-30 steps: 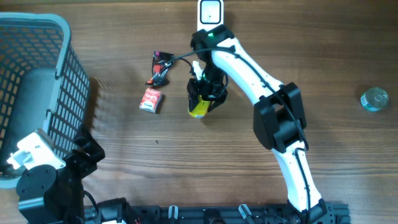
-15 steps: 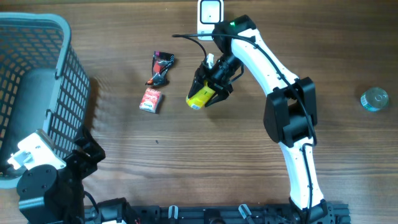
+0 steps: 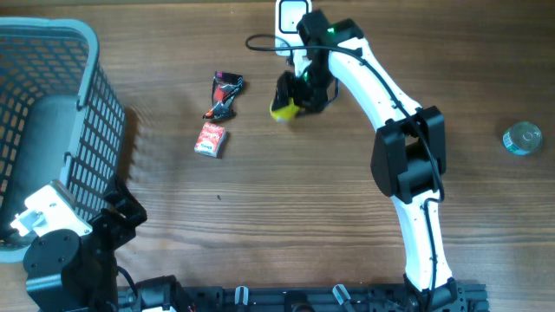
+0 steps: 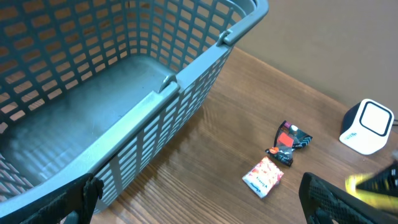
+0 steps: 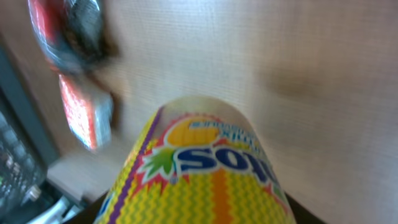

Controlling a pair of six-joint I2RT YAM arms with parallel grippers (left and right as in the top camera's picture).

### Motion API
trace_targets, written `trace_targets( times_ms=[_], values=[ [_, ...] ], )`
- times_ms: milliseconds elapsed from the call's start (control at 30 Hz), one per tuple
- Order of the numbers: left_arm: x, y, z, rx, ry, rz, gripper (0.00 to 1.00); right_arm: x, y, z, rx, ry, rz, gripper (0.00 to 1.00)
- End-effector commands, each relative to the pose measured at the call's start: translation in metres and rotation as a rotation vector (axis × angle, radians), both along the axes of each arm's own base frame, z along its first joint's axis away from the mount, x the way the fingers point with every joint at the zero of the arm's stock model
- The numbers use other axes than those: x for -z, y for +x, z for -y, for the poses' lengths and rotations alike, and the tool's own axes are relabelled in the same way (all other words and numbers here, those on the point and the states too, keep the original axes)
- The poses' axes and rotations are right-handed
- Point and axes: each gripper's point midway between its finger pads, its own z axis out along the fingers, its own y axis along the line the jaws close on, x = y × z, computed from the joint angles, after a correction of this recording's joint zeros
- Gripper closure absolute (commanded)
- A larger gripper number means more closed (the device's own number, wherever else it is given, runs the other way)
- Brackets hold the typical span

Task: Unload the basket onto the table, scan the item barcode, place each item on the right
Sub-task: 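Raise the yellow bottle up to the scanner face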

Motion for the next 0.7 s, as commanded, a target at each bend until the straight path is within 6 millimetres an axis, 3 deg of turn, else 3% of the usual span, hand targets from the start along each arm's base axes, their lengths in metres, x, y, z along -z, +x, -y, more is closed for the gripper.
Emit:
trace_targets(
  times_ms=[0, 133, 300, 400, 500, 667],
  values=[
    [0.002, 0.002, 0.003, 0.013, -0.019, 0.001, 0.0, -0.011, 0.045, 0.0, -0.053, -0.014, 0.244, 0.51],
    [0.002, 0.002, 0.003, 0.013, -0.019, 0.0, 0.0, -0.019, 0.104, 0.017, -0.054, -0.17, 0.547, 0.51],
    [0.002, 0.001, 0.003, 0.013, -0.019, -0.003, 0.0, -0.057, 0.168, 0.029, -0.012, -0.3, 0.884, 0.62],
    [0.004, 0.0, 0.003, 0.013, -0.02, -0.011, 0.0, -0.079, 0.19, 0.03, 0.053, -0.311, 1.007, 0.62],
    [0.004, 0.0, 0.003, 0.013, -0.019, -0.011, 0.0, -0.089, 0.199, 0.027, 0.076, -0.292, 1.071, 0.61],
    [0.004, 0.0, 0.003, 0.016, -0.013, -0.013, 0.0, -0.088, 0.208, 0.025, 0.102, -0.283, 1.113, 0.6]
  ],
)
